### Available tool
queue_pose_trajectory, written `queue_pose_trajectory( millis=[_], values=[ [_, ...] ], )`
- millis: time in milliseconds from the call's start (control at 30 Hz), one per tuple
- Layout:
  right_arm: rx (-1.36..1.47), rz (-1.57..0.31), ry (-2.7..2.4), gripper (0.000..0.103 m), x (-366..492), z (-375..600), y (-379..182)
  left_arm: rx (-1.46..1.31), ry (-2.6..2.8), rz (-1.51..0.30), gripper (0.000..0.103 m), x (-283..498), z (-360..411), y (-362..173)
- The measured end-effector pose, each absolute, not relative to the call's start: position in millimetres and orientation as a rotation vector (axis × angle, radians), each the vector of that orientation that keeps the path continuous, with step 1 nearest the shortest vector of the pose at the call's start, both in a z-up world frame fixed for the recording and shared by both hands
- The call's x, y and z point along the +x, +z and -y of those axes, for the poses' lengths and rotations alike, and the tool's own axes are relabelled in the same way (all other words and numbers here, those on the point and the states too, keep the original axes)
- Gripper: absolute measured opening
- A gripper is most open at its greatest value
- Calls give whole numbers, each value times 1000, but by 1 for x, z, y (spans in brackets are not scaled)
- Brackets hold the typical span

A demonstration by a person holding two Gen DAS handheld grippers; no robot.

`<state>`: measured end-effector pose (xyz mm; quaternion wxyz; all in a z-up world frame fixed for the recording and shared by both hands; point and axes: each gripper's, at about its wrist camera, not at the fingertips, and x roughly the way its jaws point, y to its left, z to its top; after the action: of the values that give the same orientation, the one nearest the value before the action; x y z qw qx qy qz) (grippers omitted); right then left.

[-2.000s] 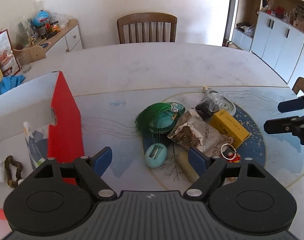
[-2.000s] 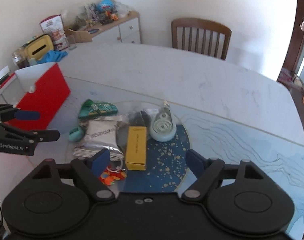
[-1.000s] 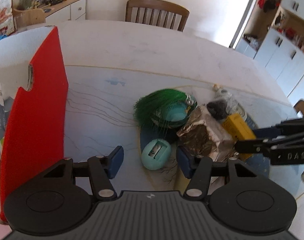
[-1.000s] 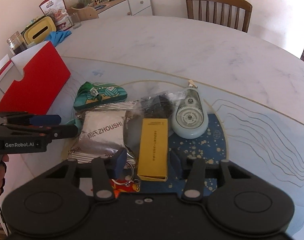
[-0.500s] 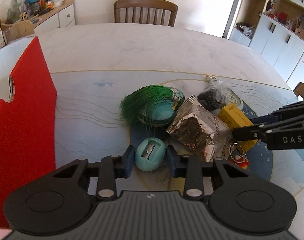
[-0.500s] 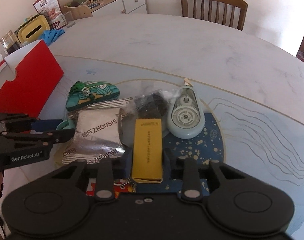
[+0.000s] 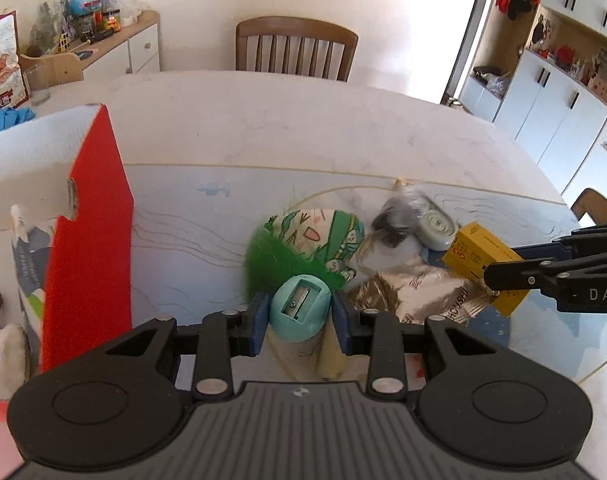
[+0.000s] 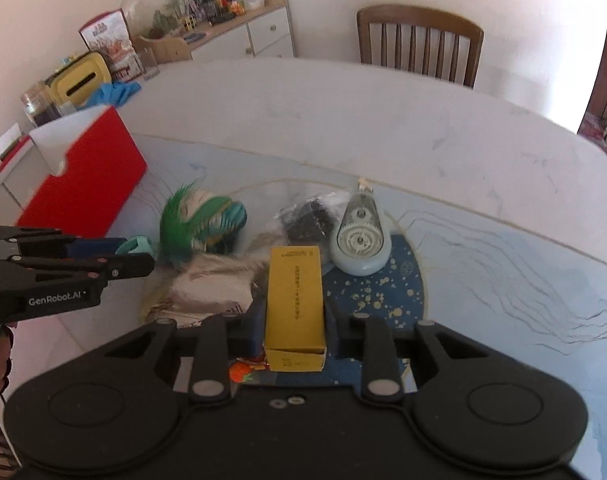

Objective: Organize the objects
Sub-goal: 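Grasp the teal sharpener with the left gripper while the right grasps the yellow box, then lift the teal sharpener and yellow box toward the cardboard box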

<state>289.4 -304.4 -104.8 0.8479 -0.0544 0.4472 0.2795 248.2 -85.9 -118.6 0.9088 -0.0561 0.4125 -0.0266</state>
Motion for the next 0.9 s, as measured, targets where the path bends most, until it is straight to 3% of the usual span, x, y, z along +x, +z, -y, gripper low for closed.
queue_pose_trajectory(
  millis=[500, 667, 900],
  values=[
    [-31, -956, 555, 28, 269, 339, -94, -132, -69, -813, 33, 222, 86, -94],
    [136, -889, 558, 28, 274, 358, -81, -144, -69, -804, 33, 220, 84, -89],
    [138, -845, 590, 28, 272, 352, -63, -152, -65, -790, 33, 212, 83, -79]
  ],
)
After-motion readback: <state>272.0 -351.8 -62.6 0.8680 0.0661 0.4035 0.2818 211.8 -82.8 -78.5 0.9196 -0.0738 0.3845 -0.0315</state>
